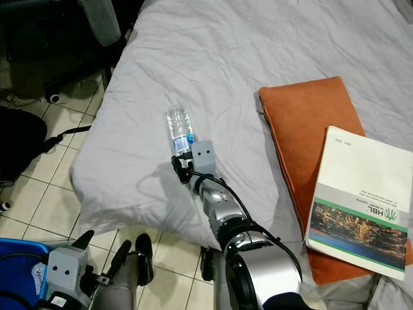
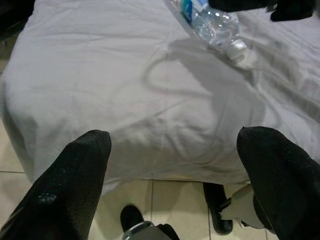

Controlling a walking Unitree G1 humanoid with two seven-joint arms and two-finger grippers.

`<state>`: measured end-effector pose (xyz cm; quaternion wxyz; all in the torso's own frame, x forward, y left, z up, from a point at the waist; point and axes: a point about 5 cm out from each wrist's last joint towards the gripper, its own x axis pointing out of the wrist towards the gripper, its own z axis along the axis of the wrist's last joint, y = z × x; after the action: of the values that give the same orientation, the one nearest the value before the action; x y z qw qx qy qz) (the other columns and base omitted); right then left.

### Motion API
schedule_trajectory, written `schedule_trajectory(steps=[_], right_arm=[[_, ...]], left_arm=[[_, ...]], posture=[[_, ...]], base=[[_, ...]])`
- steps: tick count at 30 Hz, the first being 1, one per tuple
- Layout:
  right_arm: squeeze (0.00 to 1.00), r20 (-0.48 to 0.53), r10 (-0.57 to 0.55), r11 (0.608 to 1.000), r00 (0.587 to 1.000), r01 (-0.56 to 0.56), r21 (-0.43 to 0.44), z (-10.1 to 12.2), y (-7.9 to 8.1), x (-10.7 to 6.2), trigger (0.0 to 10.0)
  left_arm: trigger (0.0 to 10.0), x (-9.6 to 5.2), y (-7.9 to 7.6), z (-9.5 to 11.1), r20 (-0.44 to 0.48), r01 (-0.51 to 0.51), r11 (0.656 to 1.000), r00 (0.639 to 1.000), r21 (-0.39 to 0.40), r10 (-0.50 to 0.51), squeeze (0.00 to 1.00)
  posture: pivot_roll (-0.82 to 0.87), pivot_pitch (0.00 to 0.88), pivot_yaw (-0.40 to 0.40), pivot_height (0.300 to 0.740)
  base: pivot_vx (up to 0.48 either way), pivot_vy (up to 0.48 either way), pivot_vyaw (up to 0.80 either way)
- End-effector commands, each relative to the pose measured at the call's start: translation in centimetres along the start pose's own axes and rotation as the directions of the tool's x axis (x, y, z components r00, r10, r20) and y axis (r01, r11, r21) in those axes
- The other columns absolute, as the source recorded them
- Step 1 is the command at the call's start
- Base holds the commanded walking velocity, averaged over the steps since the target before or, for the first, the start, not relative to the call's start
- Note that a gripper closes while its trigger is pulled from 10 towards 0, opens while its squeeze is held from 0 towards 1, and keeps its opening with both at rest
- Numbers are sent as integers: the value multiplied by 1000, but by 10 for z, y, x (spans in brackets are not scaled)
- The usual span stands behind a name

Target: Clean up the room

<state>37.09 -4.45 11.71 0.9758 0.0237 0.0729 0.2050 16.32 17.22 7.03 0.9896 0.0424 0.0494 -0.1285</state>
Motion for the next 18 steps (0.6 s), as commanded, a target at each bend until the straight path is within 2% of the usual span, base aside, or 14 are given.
schedule_trajectory(steps=[1,5,8,10,13,14,15,16,17,18], right_arm=[[1000,-82,-14,998,997,18,58,-22,4,-5,10000],[1000,-130,-61,979,990,85,183,-27,2,-6,10000],[1000,-136,-64,974,989,91,208,-27,3,-5,10000],[1000,-125,-48,980,991,70,185,-23,9,-3,10000],[1000,-115,-29,986,993,47,157,-21,12,-2,10000],[1000,-110,-19,991,994,34,130,-20,14,-1,10000],[1000,-103,-3,999,995,7,40,-18,17,0,10000],[1000,-103,3,1000,995,-2,10,-17,19,0,10000],[0,-108,6,1000,994,-8,-16,-18,19,0,10000],[0,-108,6,1000,994,-8,-16,-18,19,0,10000]], left_arm=[[10000,-10,-7,-6,-40,27,1000,999,-17,-28,0],[10000,-11,-5,-3,-27,60,998,998,2,-60,0],[10000,-8,0,0,-17,70,997,997,24,-70,0],[10000,-7,8,6,-6,61,997,998,42,-61,0],[10000,-8,11,10,0,58,997,998,49,-59,0],[10000,-8,11,12,2,60,997,998,51,-60,0],[10000,-11,9,14,3,65,996,998,54,-66,0],[10000,-12,9,14,3,68,996,998,55,-68,0],[10000,-14,7,14,0,72,996,997,55,-72,0],[10000,-14,7,14,0,72,996,997,55,-72,0]], posture=[[251,594,-29,740],[255,607,-11,740],[256,618,-2,740],[268,639,24,740],[276,645,32,740],[280,648,37,740],[285,650,44,740],[285,650,44,740],[287,650,46,740],[287,650,46,740]], base=[[0,0,0],[0,0,0],[0,0,0],[0,0,0],[0,0,0],[0,0,0],[0,0,0],[0,0,0],[0,0,0],[0,0,0]])
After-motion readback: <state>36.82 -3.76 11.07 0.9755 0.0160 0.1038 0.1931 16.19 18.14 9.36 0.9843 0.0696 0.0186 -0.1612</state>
